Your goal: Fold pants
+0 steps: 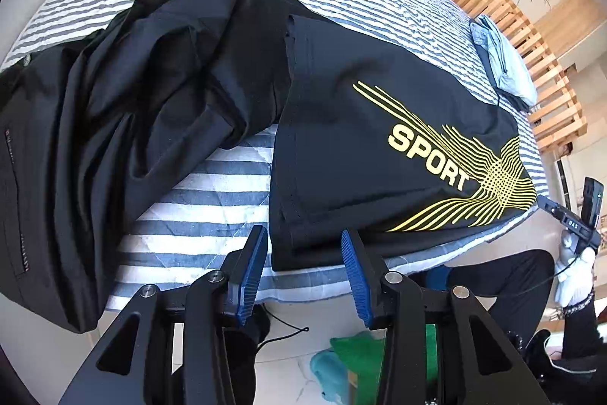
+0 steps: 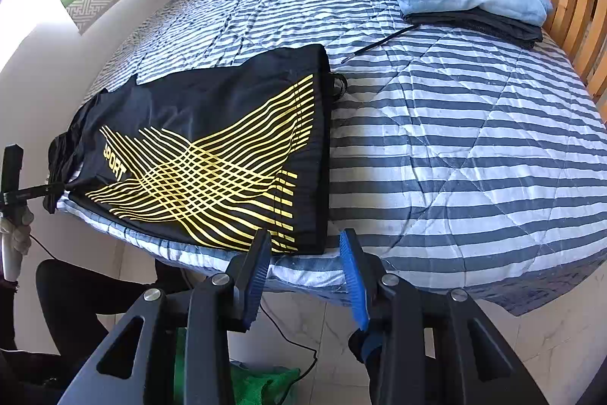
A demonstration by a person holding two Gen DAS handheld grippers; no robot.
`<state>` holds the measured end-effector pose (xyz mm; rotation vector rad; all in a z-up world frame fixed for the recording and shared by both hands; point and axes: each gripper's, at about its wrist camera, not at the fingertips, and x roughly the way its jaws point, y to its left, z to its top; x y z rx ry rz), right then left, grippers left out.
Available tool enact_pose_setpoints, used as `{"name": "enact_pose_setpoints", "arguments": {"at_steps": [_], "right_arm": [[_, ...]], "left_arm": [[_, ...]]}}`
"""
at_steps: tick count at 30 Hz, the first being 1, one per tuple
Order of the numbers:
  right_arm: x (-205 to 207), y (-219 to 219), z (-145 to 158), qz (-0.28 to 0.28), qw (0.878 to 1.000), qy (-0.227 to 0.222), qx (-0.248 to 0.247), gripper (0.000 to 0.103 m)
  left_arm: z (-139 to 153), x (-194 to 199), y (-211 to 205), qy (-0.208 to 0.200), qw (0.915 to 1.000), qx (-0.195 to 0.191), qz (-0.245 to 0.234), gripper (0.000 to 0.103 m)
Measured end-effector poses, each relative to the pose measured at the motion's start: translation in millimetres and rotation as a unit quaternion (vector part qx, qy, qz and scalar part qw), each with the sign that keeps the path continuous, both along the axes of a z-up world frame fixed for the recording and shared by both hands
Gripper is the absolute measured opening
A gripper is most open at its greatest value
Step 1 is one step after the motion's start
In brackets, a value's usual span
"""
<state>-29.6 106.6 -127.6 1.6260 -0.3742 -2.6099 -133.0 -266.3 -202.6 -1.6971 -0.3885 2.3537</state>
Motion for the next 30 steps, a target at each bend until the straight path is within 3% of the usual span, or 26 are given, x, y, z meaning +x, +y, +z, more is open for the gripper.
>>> {"name": "enact_pose_setpoints", "arguments": {"at_steps": [4, 7, 9, 12, 14, 20, 21, 22, 23, 25, 27, 30], "right_arm": [[-5.6, -4.4, -3.2, 0.004, 1.0, 0.003, -0.013, 0.035], [-9.9, -9.4, -6.4, 0.011, 1.0, 0.001, -0.01, 0.035], [-12.6, -12.0, -7.2, 0.014, 1.0, 0.001, -0.002, 0.028], [-13.2, -9.4, -6.8, 0.014, 1.0, 0.0, -0.008, 0.028], [-10.8, -7.9, -5.3, 0.013, 1.0, 0.0, -0.012, 0.028], [-11.1, -11.9, -6.5, 0.017, 1.0, -0.006, -0.014, 0.029], [-12.2, -12.4, -7.3, 0.018, 1.0, -0.007, -0.014, 0.029], [-13.3, -13.0, -7.5, 0.019, 1.0, -0.007, -0.015, 0.029], [-14.1, -13.6, -7.7, 0.021, 1.0, -0.007, -0.016, 0.029], [-15.4, -15.3, -7.4, 0.024, 1.0, -0.008, -0.012, 0.026], [-18.4, -17.6, -5.9, 0.027, 1.0, -0.012, 0.008, 0.011], [-20.7, -16.0, 6.9, 0.038, 0.999, -0.006, 0.027, 0.006]], "left_arm": [[-2.7, -4.6, -0.9, 0.005, 0.9999, 0.016, 0.002, 0.043], [-2.3, -6.5, -4.8, 0.005, 0.9996, 0.029, 0.005, 0.025], [-1.9, -5.9, -6.1, 0.005, 0.9996, 0.028, 0.008, 0.025], [-0.9, 1.3, -14.3, 0.005, 0.9992, 0.037, 0.015, 0.033], [0.6, 8.6, -18.9, 0.008, 0.999, 0.041, 0.017, 0.047], [-3.6, 7.9, -3.7, 0.018, 0.9992, 0.036, -0.006, 0.046], [-4.7, 6.2, 1.7, 0.02, 0.9993, 0.029, -0.013, 0.04], [-5.3, 4.5, 6.5, 0.02, 0.9992, 0.025, -0.024, 0.015], [-5.4, 2.8, 10.6, 0.019, 0.9992, 0.018, -0.031, 0.001], [-0.7, -0.5, 15.5, 0.023, 0.999, 0.0, -0.039, 0.001], [10.3, -2.7, 13.1, 0.025, 0.9989, -0.001, -0.04, 0.001], [31.2, -2.4, 0.1, 0.032, 0.999, -0.001, -0.031, 0.001]]}}
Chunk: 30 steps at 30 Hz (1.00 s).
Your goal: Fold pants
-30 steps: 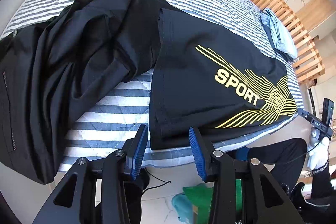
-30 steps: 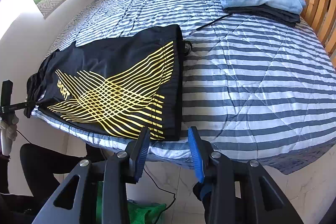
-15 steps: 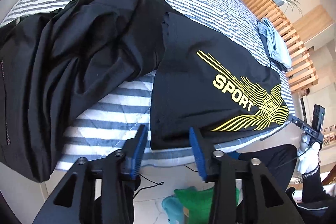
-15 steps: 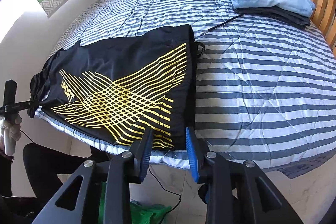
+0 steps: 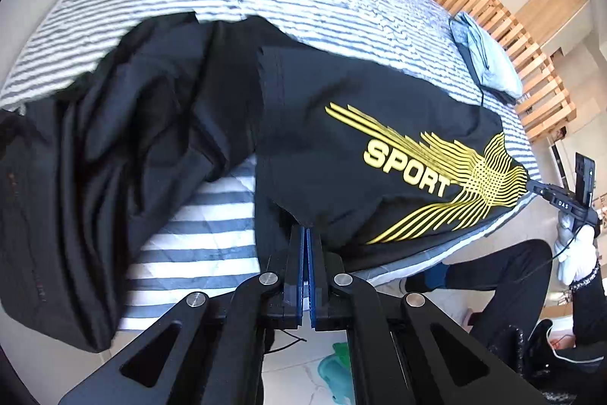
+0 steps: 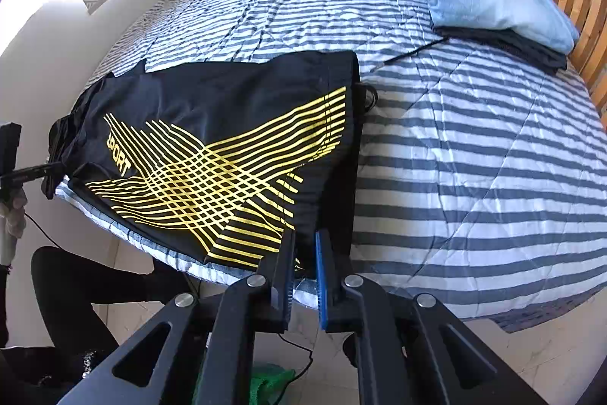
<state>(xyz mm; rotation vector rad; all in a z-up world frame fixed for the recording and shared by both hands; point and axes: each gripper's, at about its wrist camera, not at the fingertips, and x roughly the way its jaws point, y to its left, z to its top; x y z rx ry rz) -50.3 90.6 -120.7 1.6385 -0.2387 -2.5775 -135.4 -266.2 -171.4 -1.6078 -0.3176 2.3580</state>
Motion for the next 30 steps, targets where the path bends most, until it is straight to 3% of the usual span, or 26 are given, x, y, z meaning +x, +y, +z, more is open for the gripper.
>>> {"name": "enact_pose_setpoints", "arguments": {"at_steps": [2, 4, 6, 8, 10, 13, 16, 20, 23, 24, 26, 28, 30], "right_arm": [[1.3, 1.6, 11.6, 0.007, 1.0, 0.012, 0.01, 0.006], [2.3, 1.5, 13.5, 0.014, 1.0, 0.008, 0.011, 0.006], [2.8, -6.9, 4.8, 0.027, 0.998, -0.008, 0.053, 0.008], [3.1, -16.2, -3.0, 0.033, 0.993, -0.016, 0.113, 0.011], [3.2, -18.0, -0.4, 0.021, 0.991, -0.005, 0.135, 0.017], [2.6, -25.9, 17.2, 0.021, 0.991, 0.034, 0.124, 0.018], [-7.5, -50.1, 23.8, 0.052, 0.992, 0.05, 0.108, 0.019], [-23.0, -80.6, 7.3, 0.083, 0.992, 0.043, 0.083, 0.019], [-24.1, -94.9, -20.2, 0.1, 0.992, 0.009, 0.077, 0.019], [-22.8, -94.7, -31.2, 0.106, 0.992, -0.009, 0.072, 0.019], [-16.7, -92.9, -49.2, 0.115, 0.991, -0.029, 0.068, 0.019], [-12.1, -87.4, -43.2, 0.111, 0.992, -0.019, 0.056, 0.019], [-9.1, -73.9, -27.4, 0.093, 0.996, 0.003, 0.012, 0.022]], "left_arm": [[5.4, 3.1, -10.2, -0.01, 0.9999, 0.002, 0.003, 0.001], [0.2, 4.2, -11.1, -0.026, 0.9991, -0.034, 0.006, 0.001], [-9.7, 4.4, -9.6, -0.048, 0.996, -0.075, 0.006, 0.001], [-14.8, 3.7, -11.5, -0.065, 0.9942, -0.084, 0.014, 0.019], [-6.8, 6.6, -8.2, -0.043, 0.9961, -0.074, 0.021, 0.025], [6.4, 1.7, 20.0, -0.007, 0.9987, -0.048, -0.013, 0.025], [3.4, -15.1, 60.7, -0.002, 0.9977, -0.037, -0.058, 0.025], [-26.6, -30.1, 99.8, -0.033, 0.9946, -0.033, -0.092, 0.025], [-55.8, -23.4, 108.6, -0.067, 0.9888, -0.068, -0.115, 0.024], [-52.8, -18.2, 106.4, -0.046, 0.99, -0.063, -0.118, 0.027], [-49.0, -16.6, 99.0, -0.057, 0.9913, -0.056, -0.105, 0.031], [-38.5, -15.9, 93.8, -0.05, 0.9934, -0.054, -0.088, 0.033], [-22.5, -16.0, 97.8, -0.034, 0.9941, -0.046, -0.092, 0.033]]}}
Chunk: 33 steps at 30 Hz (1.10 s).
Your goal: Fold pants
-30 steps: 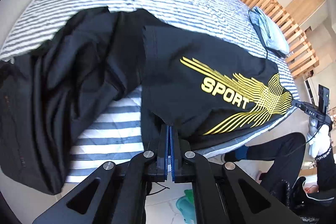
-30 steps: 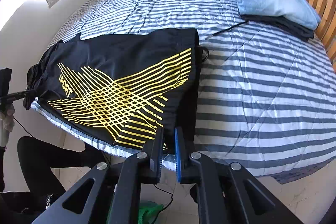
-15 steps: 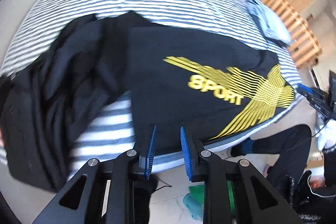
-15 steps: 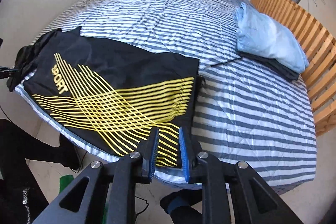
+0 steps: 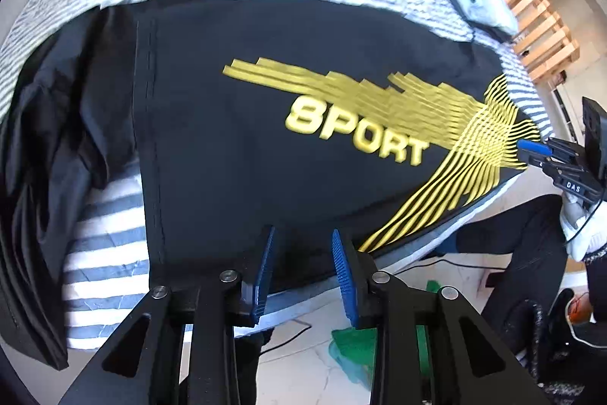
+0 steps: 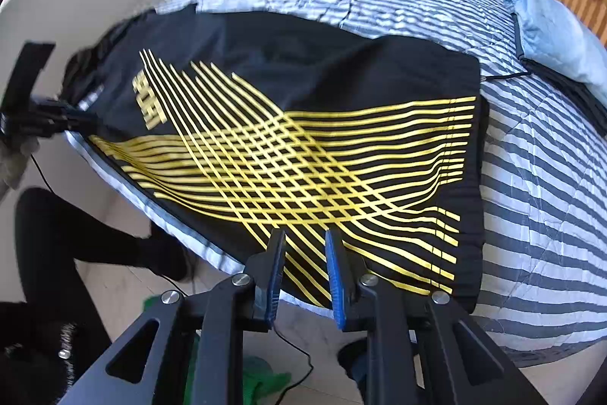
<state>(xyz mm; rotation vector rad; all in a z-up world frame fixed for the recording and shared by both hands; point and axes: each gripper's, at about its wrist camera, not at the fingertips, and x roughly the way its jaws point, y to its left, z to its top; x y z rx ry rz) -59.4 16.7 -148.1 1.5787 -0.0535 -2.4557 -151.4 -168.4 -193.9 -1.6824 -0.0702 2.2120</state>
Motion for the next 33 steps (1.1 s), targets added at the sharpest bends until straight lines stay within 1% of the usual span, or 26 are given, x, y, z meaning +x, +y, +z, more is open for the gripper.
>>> {"name": "enact_pose_setpoints", "arguments": {"at_steps": [2, 4, 5, 7, 8, 10, 13, 15, 16, 18, 19, 20, 21, 22, 23, 24, 26, 27, 29, 31, 33], "right_arm": [[1.2, 15.6, 15.9, -0.021, 0.999, 0.022, -0.018, 0.026], [-3.4, 29.7, 27.6, -0.041, 0.998, 0.042, -0.003, 0.026], [-7.5, 37.7, 31.9, -0.056, 0.997, 0.05, 0.002, 0.026], [-21.1, 55.4, 37.3, -0.085, 0.995, 0.056, -0.013, 0.026], [-29.5, 62.7, 39.0, -0.097, 0.993, 0.058, -0.024, 0.026], [-48.0, 67.4, 43.7, -0.108, 0.992, 0.066, -0.028, 0.026], [-80.0, 58.9, 46.7, -0.089, 0.992, 0.078, -0.046, 0.026], [-99.7, 53.7, 42.5, -0.075, 0.993, 0.071, -0.05, 0.027], [-109.3, 54.3, 36.2, -0.07, 0.995, 0.062, -0.043, 0.027], [-122.6, 57.8, 12.7, -0.076, 0.997, 0.027, -0.005, 0.027], [-124.6, 64.4, -0.4, -0.087, 0.996, 0.0, 0.02, 0.026], [-123.1, 74.9, -12.2, -0.089, 0.995, -0.022, 0.024, 0.02], [-118.7, 84.3, -18.7, -0.082, 0.996, -0.035, 0.01, 0.019], [-113.0, 89.3, -18.4, -0.076, 0.996, -0.037, 0.003, 0.019], [-108.5, 91.1, -13.4, -0.071, 0.997, -0.039, 0.005, 0.019], [-105.0, 90.4, -5.2, -0.064, 0.997, -0.04, 0.001, 0.025], [-101.9, 84.7, 16.3, -0.036, 0.999, -0.019, -0.003, 0.028], [-103.9, 80.0, 26.6, -0.022, 1.0, -0.008, 0.004, 0.03], [-113.0, 68.1, 45.9, 0.002, 1.0, 0.009, 0.015, 0.031], [-124.4, 58.5, 57.7, 0.014, 0.999, 0.022, 0.023, 0.031], [-135.5, 52.2, 61.9, 0.019, 0.999, 0.031, 0.013, 0.031]], "left_arm": [[16.6, -5.1, 11.8, 0.022, 0.9997, 0.003, -0.01, 0.035], [26.7, -17.3, 28.9, 0.035, 0.999, 0.017, -0.023, 0.036], [27.7, -27.1, 40.6, 0.039, 0.9986, 0.024, -0.027, 0.036], [27.8, -40.2, 62.7, 0.043, 0.9975, 0.04, -0.039, 0.036], [25.1, -49.7, 85.0, 0.043, 0.997, 0.046, -0.046, 0.036], [18.1, -59.6, 114.8, 0.042, 0.9958, 0.053, -0.062, 0.036], [2.0, -64.8, 145.0, 0.024, 0.9945, 0.065, -0.079, 0.036], [-12.2, -66.0, 158.1, 0.012, 0.9947, 0.06, -0.083, 0.036], [-19.3, -65.1, 162.4, 0.005, 0.9948, 0.056, -0.085, 0.036], [-32.3, -61.3, 163.7, -0.004, 0.9948, 0.051, -0.088, 0.036], [-31.7, -56.2, 161.4, 0.006, 0.9945, 0.054, -0.09, 0.037], [-30.5, -52.4, 158.8, 0.004, 0.9943, 0.056, -0.09, 0.039], [-28.3, -49.3, 154.7, 0.006, 0.9952, 0.054, -0.081, 0.039], [-24.3, -45.0, 149.9, 0.014, 0.9962, 0.052, -0.069, 0.041], [-20.0, -40.2, 145.4, 0.022, 0.9966, 0.051, -0.06, 0.042], [-15.1, -34.3, 140.1, 0.031, 0.9971, 0.049, -0.049, 0.042], [-7.7, -22.6, 131.5, 0.042, 0.9974, 0.052, -0.028, 0.042], [-5.1, -17.2, 128.0, 0.043, 0.9973, 0.056, -0.019, 0.043], [-1.1, -5.8, 117.8, 0.04, 0.9969, 0.067, -0.005, 0.043], [4.8, 1.3, 111.4, 0.044, 0.9972, 0.061, 0.001, 0.043], [12.1, -0.4, 101.0, 0.052, 0.9973, 0.052, 0.01, 0.043]]}}
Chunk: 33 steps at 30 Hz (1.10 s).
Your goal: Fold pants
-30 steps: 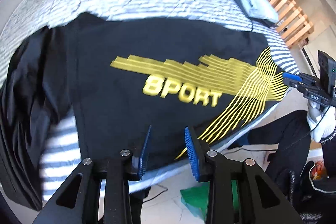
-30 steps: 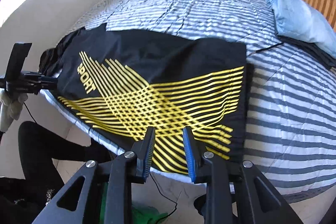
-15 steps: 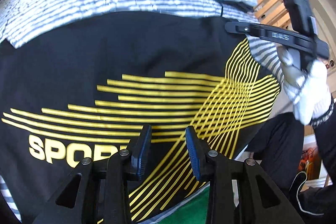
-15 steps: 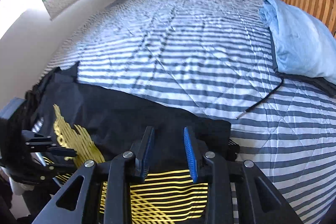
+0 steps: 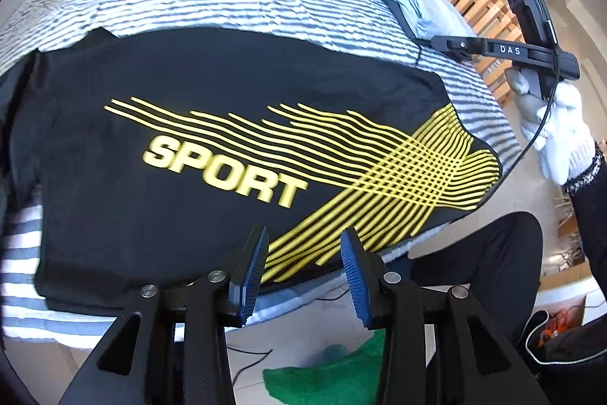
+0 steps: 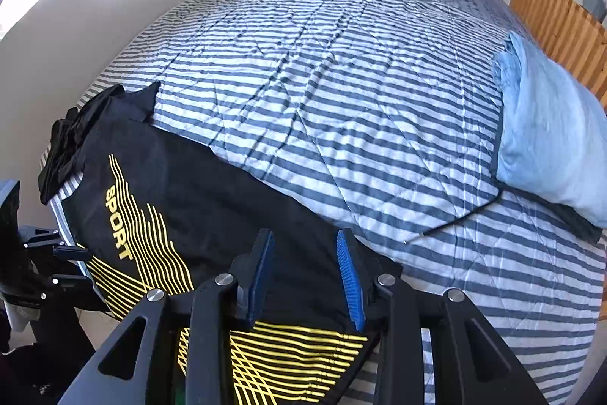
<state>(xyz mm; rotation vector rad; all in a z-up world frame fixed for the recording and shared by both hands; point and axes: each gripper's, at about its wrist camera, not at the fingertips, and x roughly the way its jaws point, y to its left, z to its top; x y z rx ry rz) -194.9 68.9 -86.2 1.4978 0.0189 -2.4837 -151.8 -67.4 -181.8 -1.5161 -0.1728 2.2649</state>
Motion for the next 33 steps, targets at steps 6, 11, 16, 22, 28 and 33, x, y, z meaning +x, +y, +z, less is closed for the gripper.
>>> {"name": "enact_pose_setpoints", "arguments": {"at_steps": [6, 11, 16, 22, 28, 33], "right_arm": [[-11.8, -34.7, -8.0, 0.038, 0.999, 0.004, -0.01, 0.032], [-41.1, -71.6, -21.5, 0.138, 0.99, -0.011, 0.008, 0.043], [-75.9, -95.7, -44.2, 0.21, 0.976, -0.046, 0.026, 0.043], [-95.6, -114.8, -68.3, 0.248, 0.965, -0.076, 0.026, 0.044], [-101.7, -115.1, -77.2, 0.261, 0.961, -0.094, 0.011, 0.048], [-110.0, -116.7, -90.8, 0.264, 0.957, -0.122, -0.014, 0.048]], "left_arm": [[12.5, -25.1, -30.2, 0.002, 0.9994, -0.024, 0.024, 0.043], [6.0, 1.6, -33.4, -0.022, 0.9987, 0.009, 0.045, 0.043], [-12.5, 36.9, -16.7, -0.058, 0.9923, 0.068, 0.086, 0.044], [-38.0, 42.9, -5.0, -0.09, 0.9733, 0.147, 0.152, 0.052], [-44.9, 40.5, -0.7, -0.087, 0.9638, 0.175, 0.181, 0.062], [-48.9, 39.0, -3.4, -0.083, 0.9557, 0.193, 0.206, 0.063]]}}
